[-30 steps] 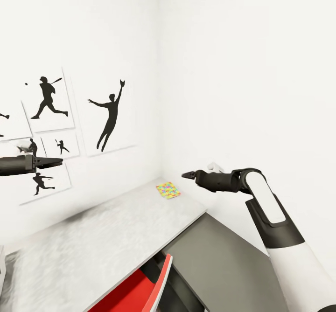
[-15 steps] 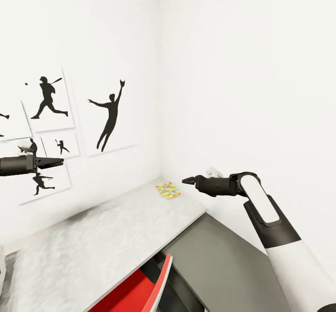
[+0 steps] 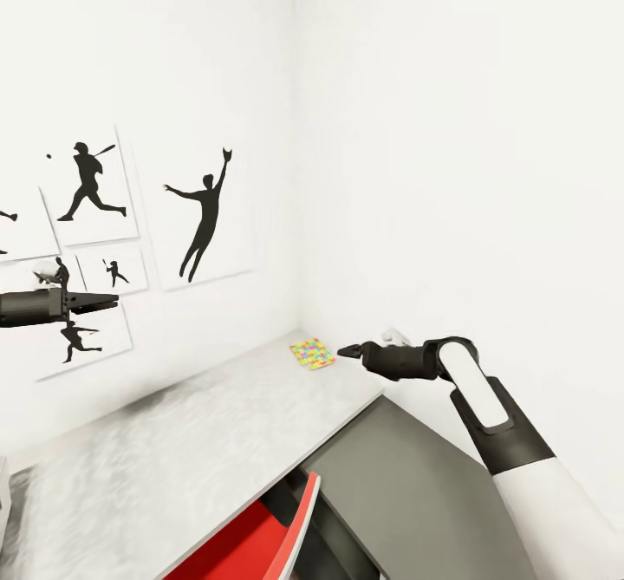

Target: Put all the toys in the child's room - the three board games (two on the bed and one on the table), the two jigsaw puzzles on the table, and the tennis ball on the table - inside the toy box on the table in the child's room.

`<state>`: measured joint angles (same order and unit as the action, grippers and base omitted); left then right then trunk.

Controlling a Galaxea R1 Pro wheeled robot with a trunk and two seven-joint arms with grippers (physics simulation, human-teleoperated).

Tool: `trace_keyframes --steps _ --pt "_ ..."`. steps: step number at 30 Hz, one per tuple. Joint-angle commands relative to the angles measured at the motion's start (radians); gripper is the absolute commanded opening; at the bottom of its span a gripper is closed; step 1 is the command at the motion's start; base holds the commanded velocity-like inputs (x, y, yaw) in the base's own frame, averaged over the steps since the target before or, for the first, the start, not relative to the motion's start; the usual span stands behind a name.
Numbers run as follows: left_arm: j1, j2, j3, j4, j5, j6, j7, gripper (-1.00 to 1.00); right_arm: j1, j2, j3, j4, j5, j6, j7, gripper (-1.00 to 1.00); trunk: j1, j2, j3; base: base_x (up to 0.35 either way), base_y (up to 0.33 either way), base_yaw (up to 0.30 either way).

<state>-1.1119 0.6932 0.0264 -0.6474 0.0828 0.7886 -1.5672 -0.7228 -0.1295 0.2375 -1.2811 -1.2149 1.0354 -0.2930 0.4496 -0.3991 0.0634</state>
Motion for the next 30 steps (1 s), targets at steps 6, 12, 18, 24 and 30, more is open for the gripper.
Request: trace_keyframes --steps 6,12,18,24,30 --pt "0.000 0.000 0.000 0.000 0.000 0.011 -0.004 1.00 0.014 -0.005 0.002 0.026 0.139 -0.098 0.241 1.00 0.000 -0.001 0.000 0.000 0.000 0.000" --pt "0.000 0.000 0.000 0.000 0.000 0.011 -0.004 1.00 0.015 -0.004 -0.002 0.031 0.276 -0.131 0.397 1.00 0.000 -0.001 0.000 0.000 0.000 0.000" --pt "0.000 0.000 0.000 0.000 0.000 0.011 -0.004 1.00 0.016 -0.004 -0.004 0.032 0.317 -0.144 0.444 1.00 0.000 -0.001 0.000 0.000 0.000 0.000" --pt "0.000 -0.002 0.000 0.000 -0.001 0.011 -0.004 1.00 0.016 -0.004 -0.006 0.030 0.323 -0.145 0.451 1.00 0.000 -0.001 0.000 0.000 -0.042 0.000" --pt "0.000 -0.011 0.000 0.002 -0.001 0.011 -0.004 1.00 0.016 -0.003 -0.006 0.028 0.323 -0.146 0.452 1.00 0.000 -0.001 0.000 0.000 -0.201 0.000"
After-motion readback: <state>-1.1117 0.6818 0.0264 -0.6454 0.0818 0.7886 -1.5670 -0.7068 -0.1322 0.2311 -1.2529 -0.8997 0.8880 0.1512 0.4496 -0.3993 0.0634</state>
